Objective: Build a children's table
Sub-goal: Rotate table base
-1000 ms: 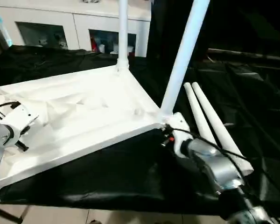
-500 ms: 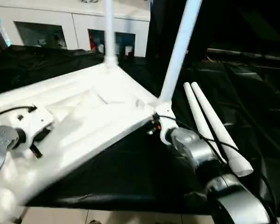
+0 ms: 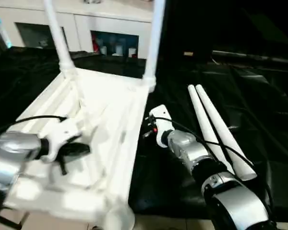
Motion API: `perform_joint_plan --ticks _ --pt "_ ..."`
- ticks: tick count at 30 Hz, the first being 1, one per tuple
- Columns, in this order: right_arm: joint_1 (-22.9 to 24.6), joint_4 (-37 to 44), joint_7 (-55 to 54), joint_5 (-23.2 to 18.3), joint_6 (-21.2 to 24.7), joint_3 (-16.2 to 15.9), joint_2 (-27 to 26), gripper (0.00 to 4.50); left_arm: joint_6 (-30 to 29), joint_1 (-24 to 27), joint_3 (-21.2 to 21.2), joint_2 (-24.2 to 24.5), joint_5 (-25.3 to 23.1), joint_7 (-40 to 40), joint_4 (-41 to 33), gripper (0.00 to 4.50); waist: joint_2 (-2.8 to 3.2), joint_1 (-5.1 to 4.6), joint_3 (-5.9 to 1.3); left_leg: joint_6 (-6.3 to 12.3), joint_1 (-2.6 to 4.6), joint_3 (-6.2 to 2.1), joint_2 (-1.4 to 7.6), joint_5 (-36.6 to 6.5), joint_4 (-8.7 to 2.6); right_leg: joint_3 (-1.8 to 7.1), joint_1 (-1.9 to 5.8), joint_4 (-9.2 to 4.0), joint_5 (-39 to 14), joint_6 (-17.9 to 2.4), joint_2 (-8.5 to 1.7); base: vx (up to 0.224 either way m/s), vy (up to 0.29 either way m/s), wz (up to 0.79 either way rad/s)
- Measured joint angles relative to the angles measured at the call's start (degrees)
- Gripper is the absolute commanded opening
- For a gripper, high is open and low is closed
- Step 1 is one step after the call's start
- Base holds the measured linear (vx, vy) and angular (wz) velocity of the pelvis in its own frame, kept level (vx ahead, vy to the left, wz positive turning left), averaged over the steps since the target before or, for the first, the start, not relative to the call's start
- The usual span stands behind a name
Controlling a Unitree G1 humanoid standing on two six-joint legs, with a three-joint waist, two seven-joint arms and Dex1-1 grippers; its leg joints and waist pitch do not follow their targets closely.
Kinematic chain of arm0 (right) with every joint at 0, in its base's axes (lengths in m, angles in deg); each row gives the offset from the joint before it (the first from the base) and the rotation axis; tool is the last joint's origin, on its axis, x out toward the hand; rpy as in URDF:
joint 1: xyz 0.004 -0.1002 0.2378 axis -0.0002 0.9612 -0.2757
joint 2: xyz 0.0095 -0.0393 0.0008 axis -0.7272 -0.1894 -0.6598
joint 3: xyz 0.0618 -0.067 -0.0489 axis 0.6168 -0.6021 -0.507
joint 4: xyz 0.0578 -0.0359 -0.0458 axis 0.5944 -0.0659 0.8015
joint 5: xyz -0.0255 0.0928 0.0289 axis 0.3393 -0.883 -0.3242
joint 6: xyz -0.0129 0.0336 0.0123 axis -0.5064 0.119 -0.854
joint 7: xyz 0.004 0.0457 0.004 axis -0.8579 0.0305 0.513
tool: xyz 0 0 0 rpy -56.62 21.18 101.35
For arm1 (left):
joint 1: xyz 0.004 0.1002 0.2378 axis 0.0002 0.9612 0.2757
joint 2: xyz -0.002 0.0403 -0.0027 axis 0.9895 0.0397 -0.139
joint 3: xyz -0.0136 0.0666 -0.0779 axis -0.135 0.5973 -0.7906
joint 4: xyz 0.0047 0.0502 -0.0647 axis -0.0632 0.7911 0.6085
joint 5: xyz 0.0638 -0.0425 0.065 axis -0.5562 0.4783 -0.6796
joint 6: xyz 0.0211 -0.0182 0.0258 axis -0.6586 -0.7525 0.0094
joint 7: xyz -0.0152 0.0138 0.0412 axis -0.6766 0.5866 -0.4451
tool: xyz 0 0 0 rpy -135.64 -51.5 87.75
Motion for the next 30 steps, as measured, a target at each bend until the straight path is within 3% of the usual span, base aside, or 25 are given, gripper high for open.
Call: perform_joint_plan --ticks 6,12,17,22,27,30 --pt "0.11 2.98 -0.04 0.46 -1.31 0.32 3.28 0.07 4.33 -5.27 3.71 -1.49 -7.35 8.08 8.22 0.00 0.12 0.05 0.10 0.00 0.03 -0.19 -0.03 0.00 0.06 -0.03 0.04 0.00 0.00 0.00 0.05 0.000 0.000 0.00" --pt "2.16 11.60 0.04 0.32 -0.95 2.31 6.62 0.07 3.95 -8.37 4.77 -7.47 -10.54 17.15 13.98 0.00 0.15 0.33 0.11 0.00 0.03 -0.24 -0.04 0.00 0.12 -0.06 0.06 -0.01 0.00 0.00 0.05 0.000 0.000 0.00" --pt "6.70 19.91 0.06 0.22 1.54 2.42 8.73 0.07 8.37 -12.70 4.67 -14.21 -12.64 31.65 24.01 0.00 0.23 0.93 0.17 0.00 -0.12 -0.37 -0.05 0.00 0.14 -0.15 0.00 -0.06 0.00 0.00 0.09 0.000 0.000 0.00" --pt "9.08 25.20 0.03 0.13 3.64 2.49 9.97 0.07 13.51 -17.29 4.54 -16.02 -15.61 42.62 31.12 0.00 0.27 0.85 0.19 -0.05 -0.46 -0.57 0.02 0.03 0.15 -0.15 -0.21 -0.08 0.07 -0.10 0.31 0.000 0.000 0.00" --pt "11.58 30.53 0.31 0.13 6.49 2.48 11.27 0.07 16.21 -19.65 4.54 -15.22 -16.81 44.03 32.45 0.00 0.63 1.11 0.25 -0.25 -0.56 -0.60 0.10 0.15 0.15 -0.15 -0.26 -0.03 0.15 -0.24 0.39 0.000 0.000 0.00" --pt "13.45 35.94 2.86 -0.62 8.96 2.45 13.58 0.07 16.71 -19.05 3.31 -15.51 -12.57 36.13 29.92 0.00 0.72 1.49 0.24 -0.34 -0.63 -0.59 0.10 0.21 0.13 -0.14 -0.27 -0.05 -0.06 -0.39 0.39 0.052 0.011 0.00"
